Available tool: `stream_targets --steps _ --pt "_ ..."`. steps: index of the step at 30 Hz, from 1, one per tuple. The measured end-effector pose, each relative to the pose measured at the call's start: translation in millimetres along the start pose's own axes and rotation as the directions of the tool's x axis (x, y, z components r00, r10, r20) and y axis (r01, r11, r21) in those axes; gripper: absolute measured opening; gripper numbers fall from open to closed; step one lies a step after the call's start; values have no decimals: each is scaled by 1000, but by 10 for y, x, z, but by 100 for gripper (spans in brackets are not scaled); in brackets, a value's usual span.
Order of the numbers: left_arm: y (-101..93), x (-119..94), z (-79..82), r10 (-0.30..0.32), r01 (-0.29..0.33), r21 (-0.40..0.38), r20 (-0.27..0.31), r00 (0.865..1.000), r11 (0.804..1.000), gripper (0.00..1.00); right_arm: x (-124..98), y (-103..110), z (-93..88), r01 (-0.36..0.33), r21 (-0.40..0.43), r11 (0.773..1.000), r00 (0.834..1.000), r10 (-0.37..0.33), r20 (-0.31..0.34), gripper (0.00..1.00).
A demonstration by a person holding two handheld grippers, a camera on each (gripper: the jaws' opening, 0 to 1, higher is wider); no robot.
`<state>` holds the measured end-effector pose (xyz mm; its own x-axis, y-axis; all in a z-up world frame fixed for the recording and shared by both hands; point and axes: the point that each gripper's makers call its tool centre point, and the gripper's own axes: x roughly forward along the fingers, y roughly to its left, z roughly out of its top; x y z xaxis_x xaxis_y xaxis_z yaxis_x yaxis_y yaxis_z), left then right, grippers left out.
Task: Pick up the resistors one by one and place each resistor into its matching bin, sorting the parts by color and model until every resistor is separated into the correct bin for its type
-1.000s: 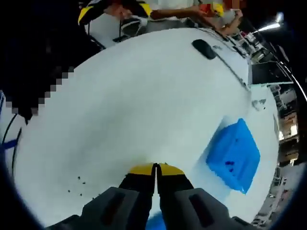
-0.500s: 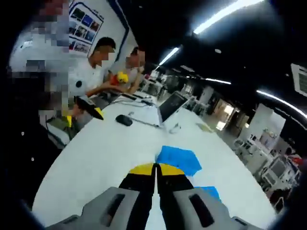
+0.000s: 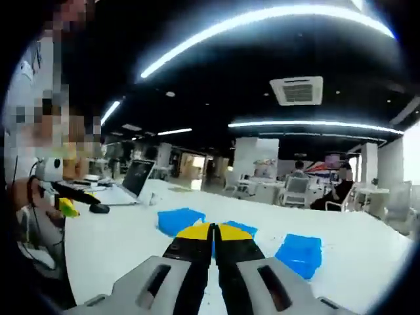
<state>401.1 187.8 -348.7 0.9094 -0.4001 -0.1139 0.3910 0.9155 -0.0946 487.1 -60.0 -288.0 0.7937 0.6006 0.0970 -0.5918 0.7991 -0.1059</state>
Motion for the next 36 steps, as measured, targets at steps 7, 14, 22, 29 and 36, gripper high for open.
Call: stream_targets --steps 7,14,22,29,36 --pt "2 -12 12 -9 9 1 1 1000 1000 66 262 127 147 -32 -82 996 999 33 8 5" --pt "-67 -82 -28 -20 20 -1 -4 1000 1000 66 1047 -117 235 -38 -64 997 999 39 15 5" --pt "-69 -171 -93 1 -1 -23 -4 1000 1000 66 1996 -385 82 -16 -60 998 999 13 -49 5" --pt "-30 -226 -87 23 -23 -29 1 1000 999 66 2506 -515 -320 5 -63 998 987 -15 -161 5" --pt "-24 -257 -96 31 -31 -29 2 1000 999 66 2595 -564 -617 21 -68 997 976 -36 -216 5"
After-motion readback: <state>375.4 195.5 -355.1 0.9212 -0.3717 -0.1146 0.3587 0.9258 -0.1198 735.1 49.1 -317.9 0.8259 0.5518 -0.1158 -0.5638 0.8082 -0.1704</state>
